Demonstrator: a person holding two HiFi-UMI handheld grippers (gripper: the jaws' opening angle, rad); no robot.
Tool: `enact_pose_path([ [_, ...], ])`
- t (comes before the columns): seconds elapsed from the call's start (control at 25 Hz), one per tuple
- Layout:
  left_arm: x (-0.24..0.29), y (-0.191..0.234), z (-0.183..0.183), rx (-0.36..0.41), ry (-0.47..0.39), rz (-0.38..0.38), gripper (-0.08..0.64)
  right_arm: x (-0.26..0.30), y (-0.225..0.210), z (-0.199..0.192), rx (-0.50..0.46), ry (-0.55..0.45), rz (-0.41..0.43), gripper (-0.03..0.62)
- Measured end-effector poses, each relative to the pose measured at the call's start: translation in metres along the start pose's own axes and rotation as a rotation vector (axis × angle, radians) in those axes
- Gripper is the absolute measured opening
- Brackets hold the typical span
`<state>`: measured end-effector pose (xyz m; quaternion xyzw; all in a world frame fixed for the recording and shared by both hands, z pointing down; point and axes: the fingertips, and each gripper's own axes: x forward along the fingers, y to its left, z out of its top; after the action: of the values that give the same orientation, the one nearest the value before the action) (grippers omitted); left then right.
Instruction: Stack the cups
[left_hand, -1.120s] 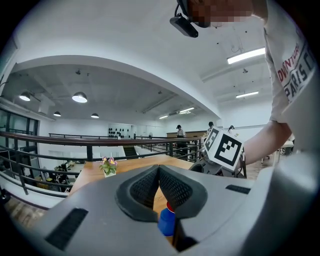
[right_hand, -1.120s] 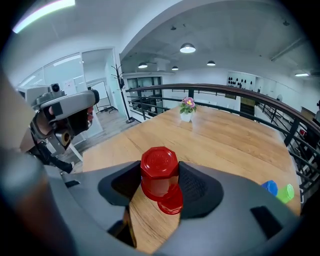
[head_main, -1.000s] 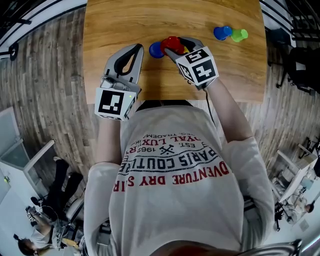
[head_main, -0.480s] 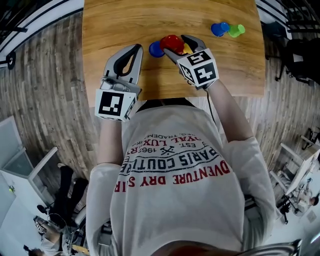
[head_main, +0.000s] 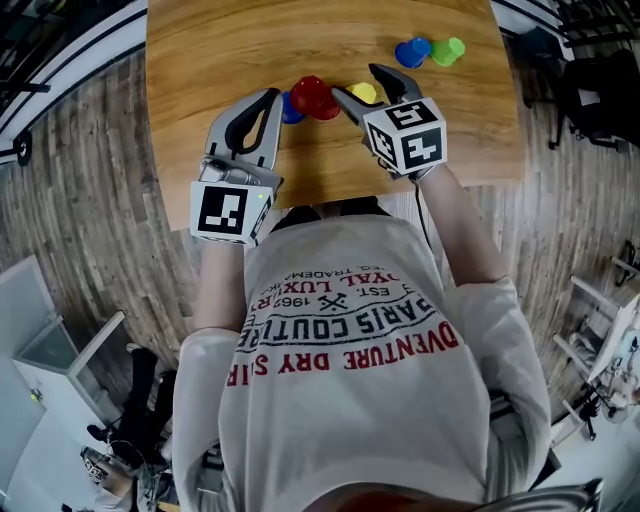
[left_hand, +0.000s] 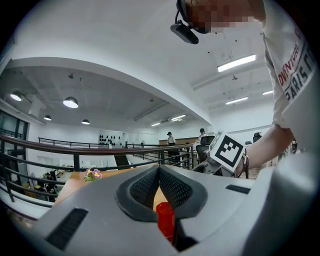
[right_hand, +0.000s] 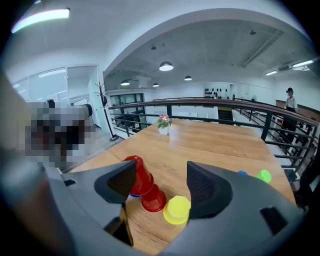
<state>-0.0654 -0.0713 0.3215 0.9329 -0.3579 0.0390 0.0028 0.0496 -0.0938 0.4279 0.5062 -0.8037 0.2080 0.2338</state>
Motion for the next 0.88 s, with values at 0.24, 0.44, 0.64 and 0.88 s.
enact_pose_path([
  [0.24,0.044,-0.033,0.008,0.003,-0.007,0.001,0.017,-0.017,-0.056,-0.011,0.009,0.006,-0.012,0.308],
  [0.44,0.084,-0.067,0.006,0.006,0.01,0.012,0.017,-0.024,-0.119,-0.033,0.011,0.041,-0.034,0.308],
  [0.64,0.106,-0.082,-0.007,-0.007,0.054,0.064,0.017,-0.013,-0.163,-0.055,0.004,0.077,-0.031,0.308],
  [0.88,0.127,-0.095,-0.022,-0.018,0.108,0.129,0.016,0.018,-0.195,-0.072,-0.034,0.114,0.002,0.308],
])
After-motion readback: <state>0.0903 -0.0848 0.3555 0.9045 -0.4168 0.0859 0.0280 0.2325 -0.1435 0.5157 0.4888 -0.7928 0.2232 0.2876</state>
